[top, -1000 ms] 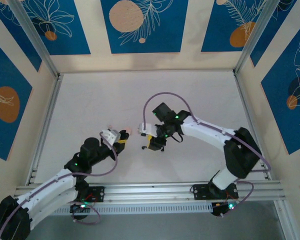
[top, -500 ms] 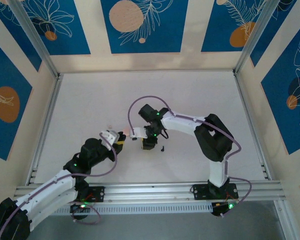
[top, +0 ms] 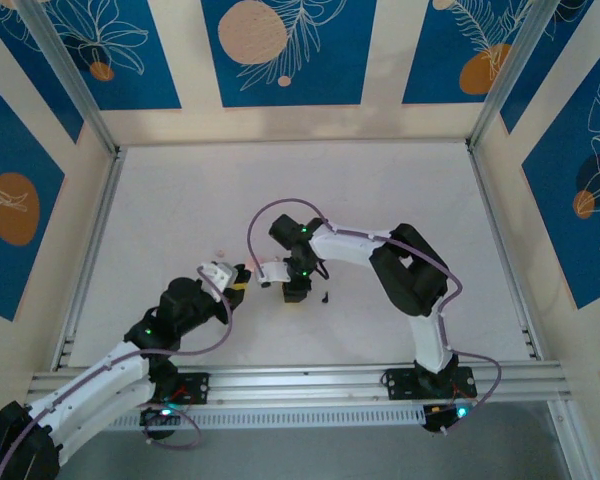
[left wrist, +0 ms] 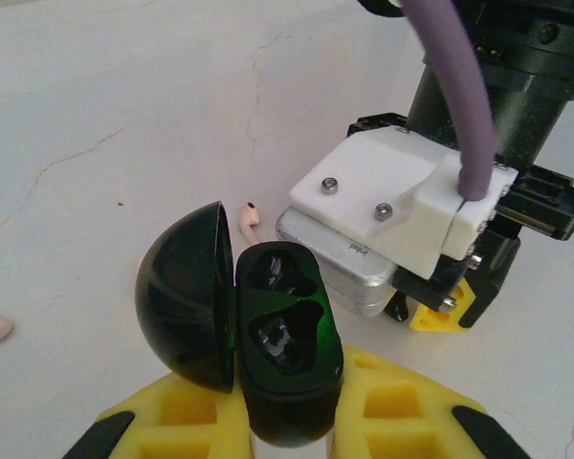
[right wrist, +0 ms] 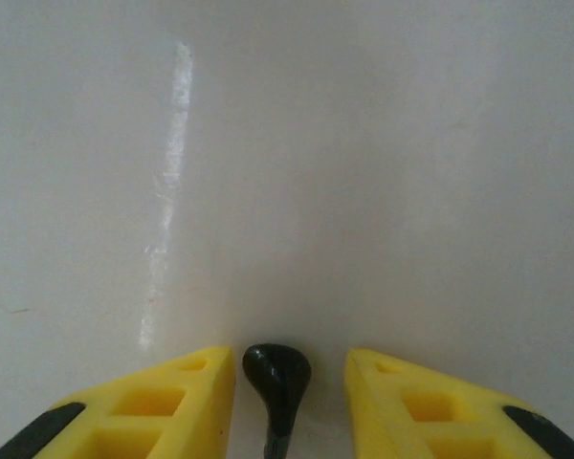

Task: Insert the wireless bluetooth earbuds into the charging case

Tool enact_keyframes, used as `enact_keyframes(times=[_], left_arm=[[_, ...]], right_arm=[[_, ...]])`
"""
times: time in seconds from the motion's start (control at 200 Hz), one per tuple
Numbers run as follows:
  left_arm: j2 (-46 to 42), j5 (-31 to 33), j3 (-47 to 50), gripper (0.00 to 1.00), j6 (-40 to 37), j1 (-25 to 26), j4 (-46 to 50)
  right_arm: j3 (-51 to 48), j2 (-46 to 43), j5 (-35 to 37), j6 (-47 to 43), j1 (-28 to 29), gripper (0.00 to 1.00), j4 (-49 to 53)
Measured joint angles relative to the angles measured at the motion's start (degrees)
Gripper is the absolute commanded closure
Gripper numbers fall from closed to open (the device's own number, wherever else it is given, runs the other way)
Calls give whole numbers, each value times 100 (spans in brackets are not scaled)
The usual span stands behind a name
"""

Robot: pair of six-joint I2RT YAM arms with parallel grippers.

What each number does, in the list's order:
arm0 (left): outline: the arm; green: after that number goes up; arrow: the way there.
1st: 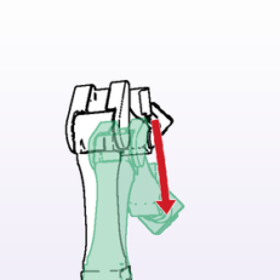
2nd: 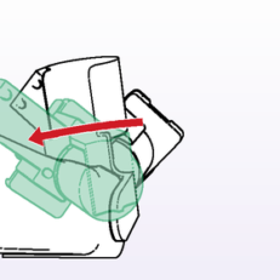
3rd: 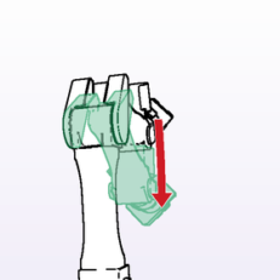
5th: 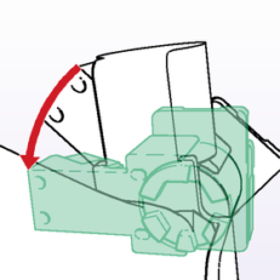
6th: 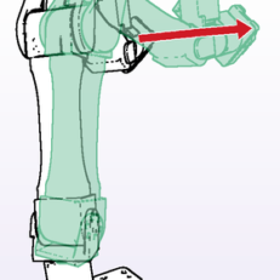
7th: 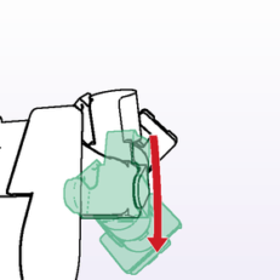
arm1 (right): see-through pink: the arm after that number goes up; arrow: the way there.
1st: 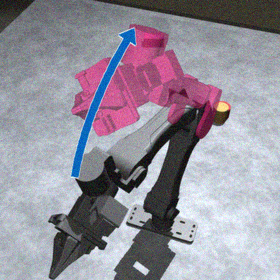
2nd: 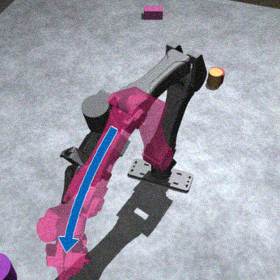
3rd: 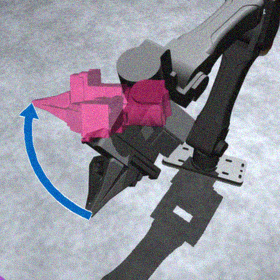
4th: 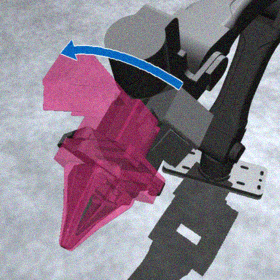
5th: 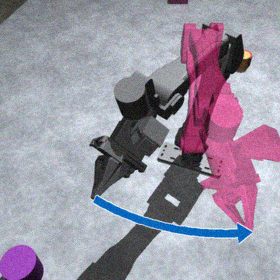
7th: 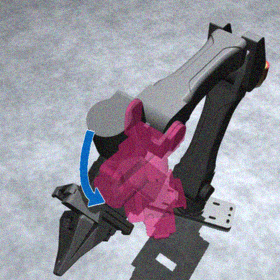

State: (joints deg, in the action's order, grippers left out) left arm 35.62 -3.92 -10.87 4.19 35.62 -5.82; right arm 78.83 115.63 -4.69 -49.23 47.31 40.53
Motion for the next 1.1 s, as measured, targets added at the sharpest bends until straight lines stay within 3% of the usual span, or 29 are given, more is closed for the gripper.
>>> enact_keyframes(times=[0.45, 0.65, 1.095], left_arm=[[0, 4, -13, 87, -2, 0, 98], [87, -52, -20, 88, -48, 0, 72], [2546, -1445, -341, 89, -323, 31, -1648]], right_arm=[[149, 83, 177, 33, 7, 90, 24], [-94, -85, 122, 170, -33, 91, -295], [-2531, -2677, -1213, 1167, -1054, 93, -2542]])
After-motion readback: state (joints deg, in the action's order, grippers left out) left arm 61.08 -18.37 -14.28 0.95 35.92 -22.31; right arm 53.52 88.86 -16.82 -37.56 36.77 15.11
